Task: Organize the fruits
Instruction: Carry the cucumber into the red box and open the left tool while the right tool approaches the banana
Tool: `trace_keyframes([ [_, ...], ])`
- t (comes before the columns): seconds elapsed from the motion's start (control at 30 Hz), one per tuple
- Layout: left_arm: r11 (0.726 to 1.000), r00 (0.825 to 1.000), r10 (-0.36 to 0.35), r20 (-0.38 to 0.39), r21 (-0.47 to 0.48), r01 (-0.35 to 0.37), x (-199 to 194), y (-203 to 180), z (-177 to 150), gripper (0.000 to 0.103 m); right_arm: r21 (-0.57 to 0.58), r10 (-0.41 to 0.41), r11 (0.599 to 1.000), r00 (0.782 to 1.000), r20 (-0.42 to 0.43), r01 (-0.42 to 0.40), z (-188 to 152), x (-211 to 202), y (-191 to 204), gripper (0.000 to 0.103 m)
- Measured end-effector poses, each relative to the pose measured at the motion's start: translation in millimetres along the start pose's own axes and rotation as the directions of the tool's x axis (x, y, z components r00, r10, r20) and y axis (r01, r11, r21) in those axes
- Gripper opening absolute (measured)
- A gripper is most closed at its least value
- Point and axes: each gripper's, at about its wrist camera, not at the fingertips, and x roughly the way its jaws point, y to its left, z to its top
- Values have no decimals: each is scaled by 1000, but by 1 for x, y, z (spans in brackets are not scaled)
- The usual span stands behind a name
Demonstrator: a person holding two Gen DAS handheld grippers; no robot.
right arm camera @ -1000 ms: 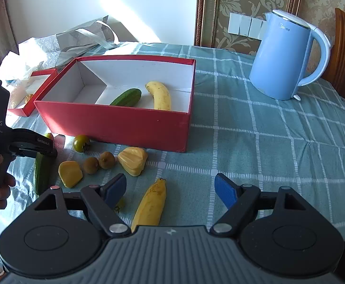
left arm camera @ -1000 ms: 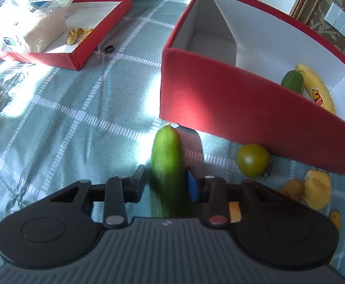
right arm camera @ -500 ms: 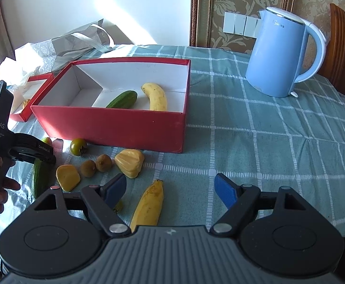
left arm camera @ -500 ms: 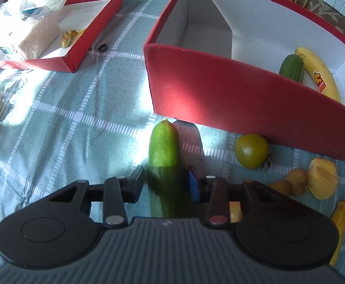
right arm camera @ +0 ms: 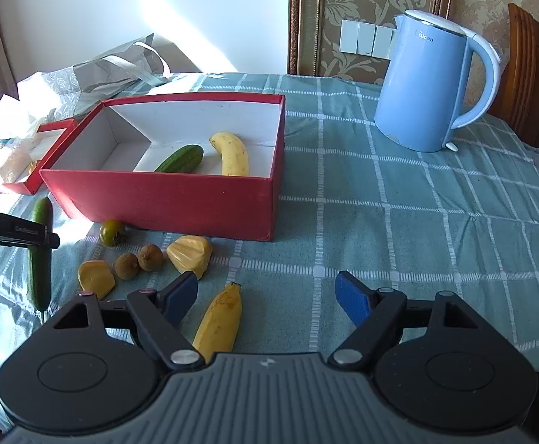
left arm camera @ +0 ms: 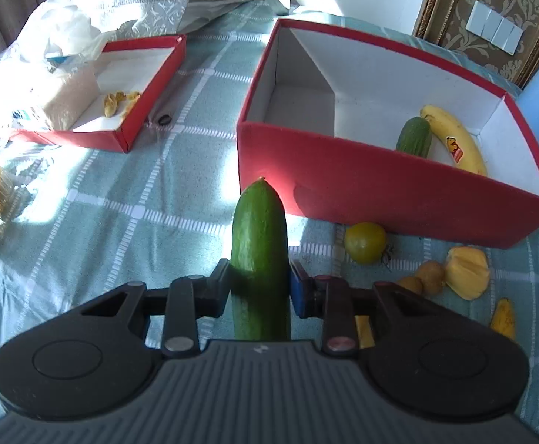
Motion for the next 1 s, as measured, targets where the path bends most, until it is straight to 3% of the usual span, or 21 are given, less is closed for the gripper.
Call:
trace_keyframes([
  [0.17,992,991,-93,96,99,83,-68,2,34,29,22,12,1000,1000,27,-12,6,-5,-3,82],
  [0.3,974,968,-189,162,154,165,-86,-5,92,29,54,17,998,998,60,-20,10,-12,-8,82],
  [0.37,962,960,-209,185,215,168,-82,-16,117,29,58,7,998,998,64,-11,11,-15,-10,82],
  [0.43,947,956,-232,179,265,180,-68,-31,141,29,62,-6,998,998,66,2,10,-18,-12,82],
  [0.53,927,967,-241,87,316,202,-24,-54,166,29,74,-25,997,998,64,21,8,-20,-17,82],
  [0.63,919,980,-197,27,355,174,25,-69,177,30,94,-41,995,997,60,36,6,-18,-22,82],
  [0.73,899,983,-180,-26,401,175,62,-80,174,30,115,-53,992,997,55,47,3,-16,-26,82],
  [0.77,889,983,-182,-31,421,178,70,-83,170,25,120,-57,991,997,53,50,2,-16,-27,82],
  [0.87,838,976,-209,-55,504,208,86,-94,160,24,126,-61,990,997,43,56,-1,-14,-28,82],
  [0.93,830,975,-209,-68,515,214,97,-98,157,24,122,-63,991,997,39,58,-1,-10,-27,82],
  [1.0,841,979,-195,-54,505,195,101,-96,155,24,121,-64,991,997,36,59,-2,-8,-25,82],
])
